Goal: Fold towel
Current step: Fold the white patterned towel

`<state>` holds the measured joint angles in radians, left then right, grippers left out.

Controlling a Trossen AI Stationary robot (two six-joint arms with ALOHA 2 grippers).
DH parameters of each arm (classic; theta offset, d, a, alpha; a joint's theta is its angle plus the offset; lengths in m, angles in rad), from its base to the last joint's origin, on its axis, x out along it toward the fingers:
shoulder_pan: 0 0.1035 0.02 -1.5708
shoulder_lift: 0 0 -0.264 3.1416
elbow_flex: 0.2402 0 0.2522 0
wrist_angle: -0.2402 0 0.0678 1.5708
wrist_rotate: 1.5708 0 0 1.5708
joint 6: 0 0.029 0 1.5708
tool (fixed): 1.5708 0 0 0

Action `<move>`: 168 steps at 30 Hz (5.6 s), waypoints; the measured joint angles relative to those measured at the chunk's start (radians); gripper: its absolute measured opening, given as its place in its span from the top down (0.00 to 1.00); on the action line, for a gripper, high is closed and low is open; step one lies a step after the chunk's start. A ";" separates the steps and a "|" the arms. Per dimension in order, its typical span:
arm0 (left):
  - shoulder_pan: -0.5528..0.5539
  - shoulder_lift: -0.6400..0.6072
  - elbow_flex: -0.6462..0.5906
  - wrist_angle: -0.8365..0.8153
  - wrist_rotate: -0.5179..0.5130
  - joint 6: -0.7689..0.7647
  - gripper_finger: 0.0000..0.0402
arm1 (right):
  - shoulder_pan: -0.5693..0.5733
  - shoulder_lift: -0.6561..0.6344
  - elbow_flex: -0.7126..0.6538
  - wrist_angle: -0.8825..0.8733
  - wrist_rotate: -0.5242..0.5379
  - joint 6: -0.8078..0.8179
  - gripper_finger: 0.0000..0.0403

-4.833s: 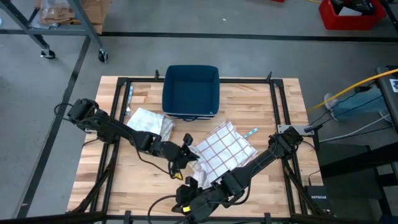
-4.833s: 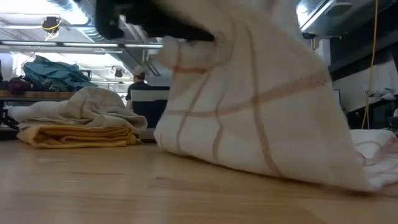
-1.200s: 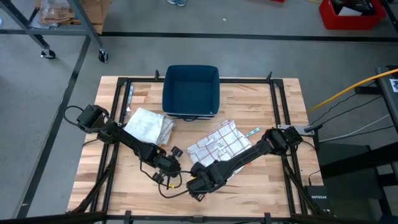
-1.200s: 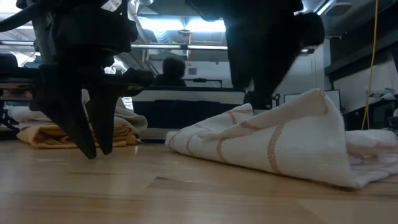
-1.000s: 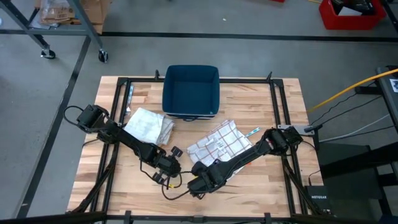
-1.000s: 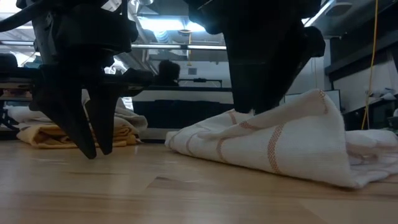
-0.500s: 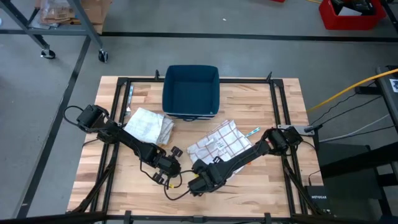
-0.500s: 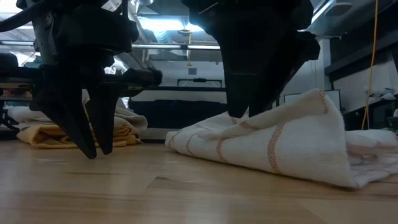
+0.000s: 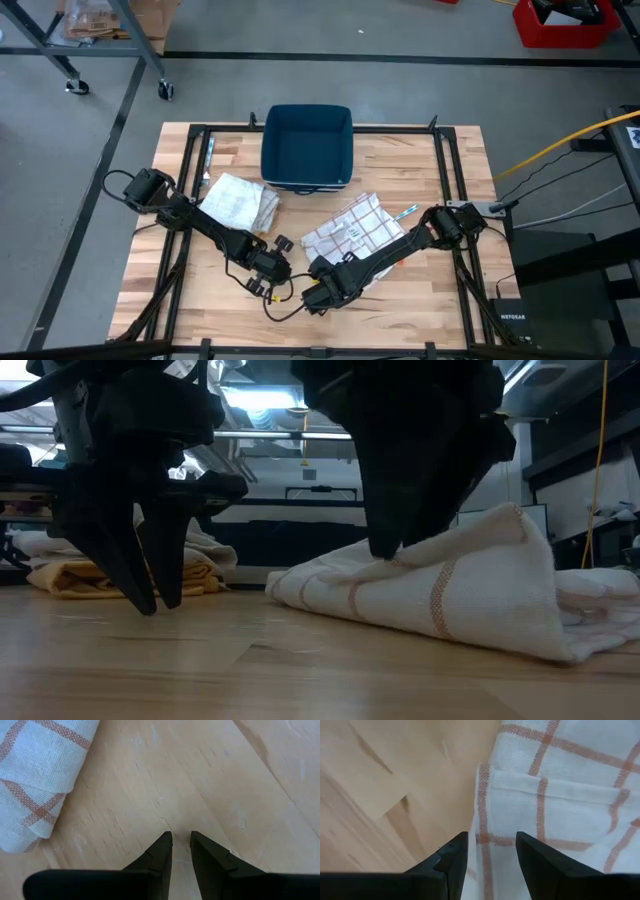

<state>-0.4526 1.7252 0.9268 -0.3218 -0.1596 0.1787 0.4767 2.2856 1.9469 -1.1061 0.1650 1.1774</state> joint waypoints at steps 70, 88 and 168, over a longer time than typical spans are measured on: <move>0.002 0.000 0.000 0.019 0.000 0.000 0.84 | -0.045 0.046 0.157 -0.400 -0.227 0.229 0.98; -0.020 -0.006 0.000 0.189 0.000 0.066 0.84 | -0.037 0.040 0.074 -0.463 -0.324 0.193 0.98; 0.170 0.111 0.002 0.332 -0.006 0.066 0.84 | 0.008 0.094 0.037 -0.466 -0.184 0.496 0.85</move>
<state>-0.2829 1.8363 0.9288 0.0098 -0.1654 0.2449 0.4850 2.3798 1.9834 -1.5716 -0.0189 1.6730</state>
